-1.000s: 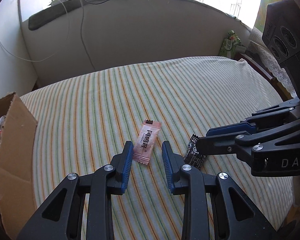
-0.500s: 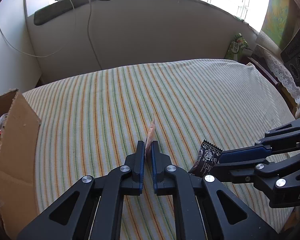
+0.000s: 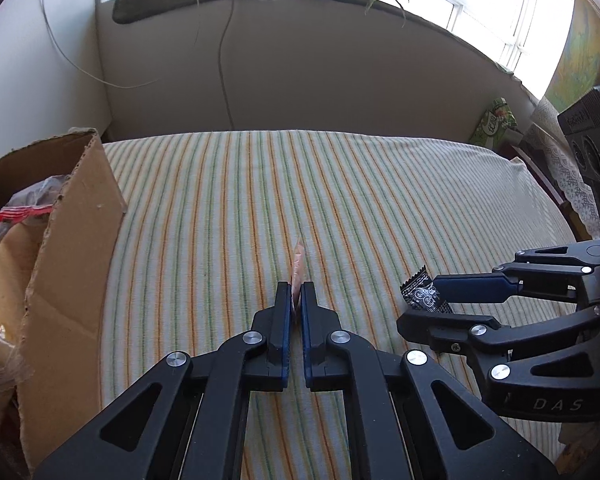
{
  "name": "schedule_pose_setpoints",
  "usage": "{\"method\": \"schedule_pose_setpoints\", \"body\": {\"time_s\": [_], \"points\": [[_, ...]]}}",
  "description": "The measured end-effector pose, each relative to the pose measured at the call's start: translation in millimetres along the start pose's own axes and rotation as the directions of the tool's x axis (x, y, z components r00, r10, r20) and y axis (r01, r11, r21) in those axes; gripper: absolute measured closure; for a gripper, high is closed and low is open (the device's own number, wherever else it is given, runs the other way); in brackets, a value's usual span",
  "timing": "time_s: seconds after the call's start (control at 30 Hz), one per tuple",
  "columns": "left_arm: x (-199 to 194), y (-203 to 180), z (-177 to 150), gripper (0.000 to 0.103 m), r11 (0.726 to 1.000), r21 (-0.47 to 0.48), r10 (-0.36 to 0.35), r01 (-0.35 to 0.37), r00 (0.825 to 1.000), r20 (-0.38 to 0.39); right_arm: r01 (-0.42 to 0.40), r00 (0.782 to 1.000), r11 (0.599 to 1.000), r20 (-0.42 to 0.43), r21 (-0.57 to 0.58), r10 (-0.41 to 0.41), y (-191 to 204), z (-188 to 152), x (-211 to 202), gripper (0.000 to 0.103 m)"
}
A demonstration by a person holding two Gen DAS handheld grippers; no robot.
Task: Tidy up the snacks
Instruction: 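Close the left tool on the pink candy while the right tool closes on the black candy, then carry the pink and black candies with both tools over the box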
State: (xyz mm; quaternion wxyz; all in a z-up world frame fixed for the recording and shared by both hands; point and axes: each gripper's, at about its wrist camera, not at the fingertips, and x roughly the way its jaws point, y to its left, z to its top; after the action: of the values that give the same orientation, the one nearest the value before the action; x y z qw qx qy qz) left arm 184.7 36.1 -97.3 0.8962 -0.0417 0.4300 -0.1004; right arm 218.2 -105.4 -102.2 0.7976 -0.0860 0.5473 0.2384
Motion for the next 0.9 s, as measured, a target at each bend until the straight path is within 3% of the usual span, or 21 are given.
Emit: {"method": "schedule_pose_setpoints", "body": {"time_s": [0.07,0.37,0.53,0.63,0.77,0.8,0.9], "points": [[-2.8,3.3,-1.7,0.099,1.000,-0.009,0.002,-0.002,1.000,0.004,0.060,0.998,0.997,0.010,-0.038,-0.060,5.2,-2.0,0.2,0.076],[-23.0,0.9,-7.1,0.099,1.000,-0.013,0.004,-0.004,0.999,0.041,0.034,0.999,0.999,0.034,-0.026,-0.033,-0.9,-5.2,-10.6,0.078],[-10.0,-2.1,-5.8,0.099,0.999,0.021,0.035,-0.035,0.999,0.012,0.032,0.998,0.999,0.047,-0.028,-0.031,-3.2,-9.5,-21.0,0.078],[-3.1,-1.0,-2.3,0.091,0.999,0.010,0.035,-0.035,0.999,0.000,0.029,0.998,0.999,0.052,-0.027,-0.028,-4.4,-11.0,-25.5,0.078],[2.6,-2.8,1.0,0.092,0.999,0.019,0.041,-0.041,0.999,0.000,0.028,0.998,0.999,0.050,-0.029,-0.027,-6.5,-11.9,-25.5,0.078],[2.7,-4.3,0.7,0.097,0.999,0.029,0.039,-0.039,0.999,0.000,0.028,0.998,0.999,0.050,-0.028,-0.027,-7.6,-11.5,-24.1,0.078],[0.7,-5.6,-1.2,0.099,0.999,0.025,0.042,-0.042,0.999,0.001,0.029,0.998,0.999,0.054,-0.019,-0.028,-9.9,-12.4,-23.8,0.078]]}}
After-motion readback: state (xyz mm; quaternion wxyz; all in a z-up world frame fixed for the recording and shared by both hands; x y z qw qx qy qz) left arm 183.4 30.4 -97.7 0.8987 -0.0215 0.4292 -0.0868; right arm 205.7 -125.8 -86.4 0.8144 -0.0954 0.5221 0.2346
